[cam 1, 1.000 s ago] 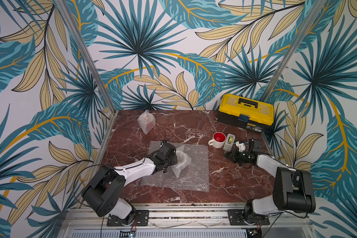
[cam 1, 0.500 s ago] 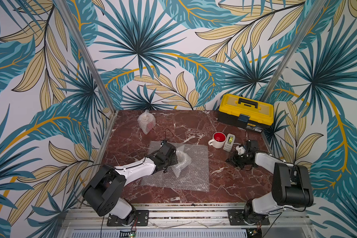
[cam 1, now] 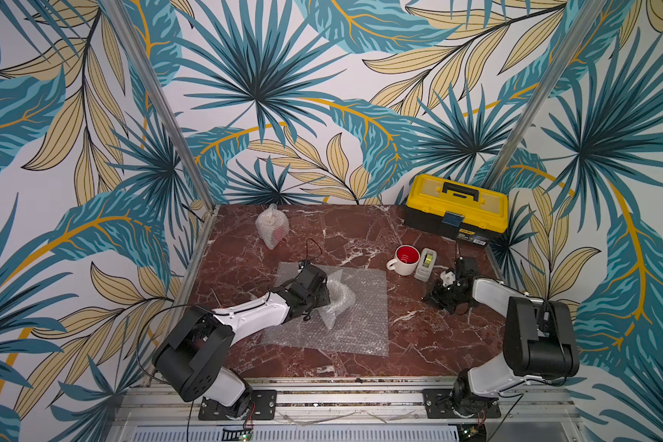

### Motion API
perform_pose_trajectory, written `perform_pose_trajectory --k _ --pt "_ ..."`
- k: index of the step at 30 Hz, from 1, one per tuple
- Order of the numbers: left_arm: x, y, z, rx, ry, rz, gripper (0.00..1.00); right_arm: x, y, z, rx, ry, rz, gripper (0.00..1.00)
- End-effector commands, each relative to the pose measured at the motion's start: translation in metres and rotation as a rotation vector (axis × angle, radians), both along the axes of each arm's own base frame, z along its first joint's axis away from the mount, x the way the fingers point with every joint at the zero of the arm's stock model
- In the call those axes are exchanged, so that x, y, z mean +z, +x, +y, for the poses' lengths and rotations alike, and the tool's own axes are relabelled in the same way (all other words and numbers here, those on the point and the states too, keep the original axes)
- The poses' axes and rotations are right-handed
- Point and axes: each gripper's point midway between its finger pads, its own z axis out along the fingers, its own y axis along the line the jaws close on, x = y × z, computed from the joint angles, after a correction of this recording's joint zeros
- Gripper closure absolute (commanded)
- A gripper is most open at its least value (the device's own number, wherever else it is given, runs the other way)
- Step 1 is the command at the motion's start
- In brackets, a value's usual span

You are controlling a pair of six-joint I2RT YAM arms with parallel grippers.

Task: Wrap mugs in bubble wrap
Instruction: Tear off the tape using the Tape Cutter.

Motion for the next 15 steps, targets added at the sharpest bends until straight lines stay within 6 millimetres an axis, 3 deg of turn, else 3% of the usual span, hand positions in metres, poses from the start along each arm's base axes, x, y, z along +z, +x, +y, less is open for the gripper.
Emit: perform_pose_trajectory --k 1,10,12,15 --pt "-0.016 -0.01 0.006 -0.016 0.057 0.059 0.46 -0.023 -0.052 0.002 -0.017 -0.014 0.251 1.0" --pt "-0.015 -0.011 0.006 -0.016 0.056 0.056 0.46 -0.025 -0.062 -0.006 -0.058 -0.058 0.309 1.0" --pt "-0.015 -0.011 0.005 -0.02 0.057 0.057 0.47 -0.012 -0.057 -0.006 -0.066 -0.06 0.261 1.0" --pt "-0.014 -0.011 0.004 -0.035 0.055 0.054 0.52 0.025 -0.043 0.003 -0.042 -0.065 0.127 1.0"
